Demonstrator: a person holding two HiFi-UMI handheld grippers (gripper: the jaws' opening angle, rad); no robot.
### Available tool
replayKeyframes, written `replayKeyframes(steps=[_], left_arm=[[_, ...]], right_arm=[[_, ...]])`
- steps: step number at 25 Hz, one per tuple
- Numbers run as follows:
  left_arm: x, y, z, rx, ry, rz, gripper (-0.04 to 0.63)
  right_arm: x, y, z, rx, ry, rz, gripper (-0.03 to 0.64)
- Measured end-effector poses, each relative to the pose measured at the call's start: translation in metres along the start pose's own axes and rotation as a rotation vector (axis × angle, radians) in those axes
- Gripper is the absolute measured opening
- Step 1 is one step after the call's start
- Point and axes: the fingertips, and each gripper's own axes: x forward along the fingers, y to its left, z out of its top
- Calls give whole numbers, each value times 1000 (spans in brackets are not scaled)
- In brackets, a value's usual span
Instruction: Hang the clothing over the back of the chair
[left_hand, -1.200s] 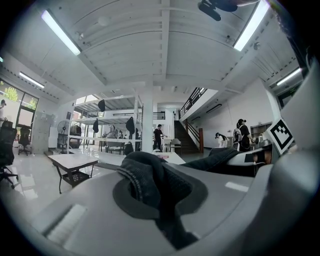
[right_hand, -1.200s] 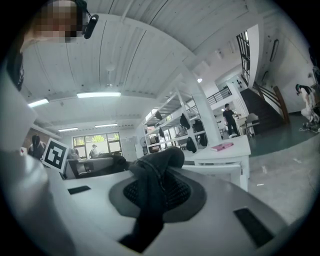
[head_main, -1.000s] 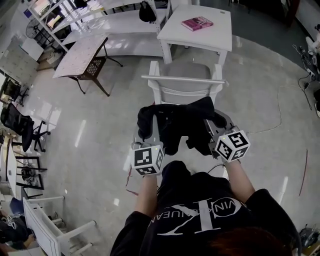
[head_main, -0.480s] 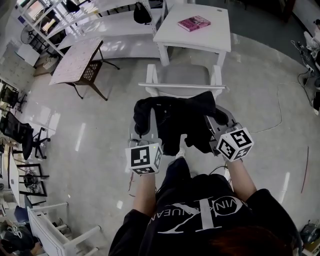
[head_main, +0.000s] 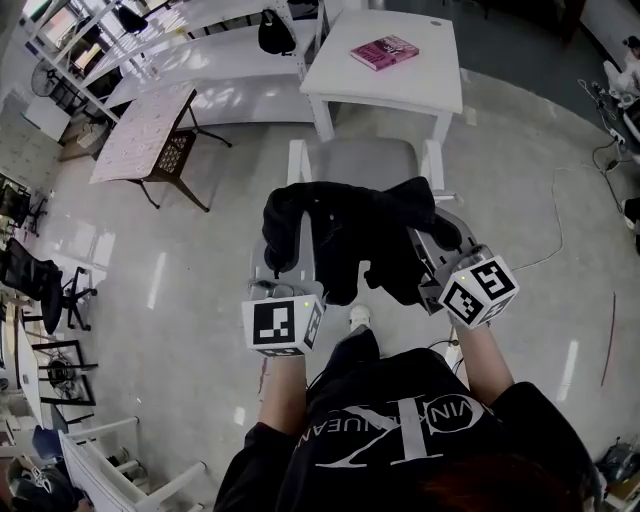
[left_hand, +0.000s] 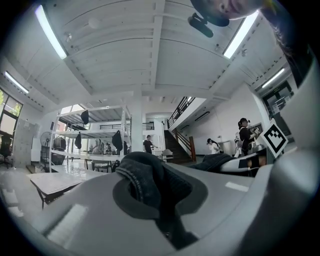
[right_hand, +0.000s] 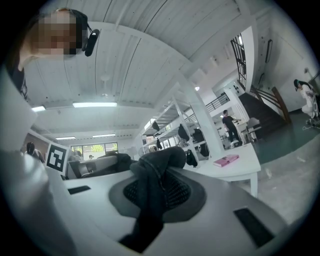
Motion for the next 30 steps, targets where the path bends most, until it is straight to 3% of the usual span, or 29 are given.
replayKeyframes(steps=[8,13,20,24,27,30], left_arm=[[51,11,52,29,-112,-69,34],[86,25,81,22,-164,-115,33],[126,38,131,18,-270,-187,32],[189,65,139,-15,-268,-197,32],[248,87,132,-33,-241,-205,32],[276,93,113,-30,-195,-200,33]], right_arm=[[56,2,54,73,-16,89,54],[90,-10,89,111,-48,98,54],[114,-24,146,151,-159,131,54],[156,-62,167,70,-157,88,54],[199,-106,172,73,-138,41,54],[211,-136,159,103,-108,-37,54]])
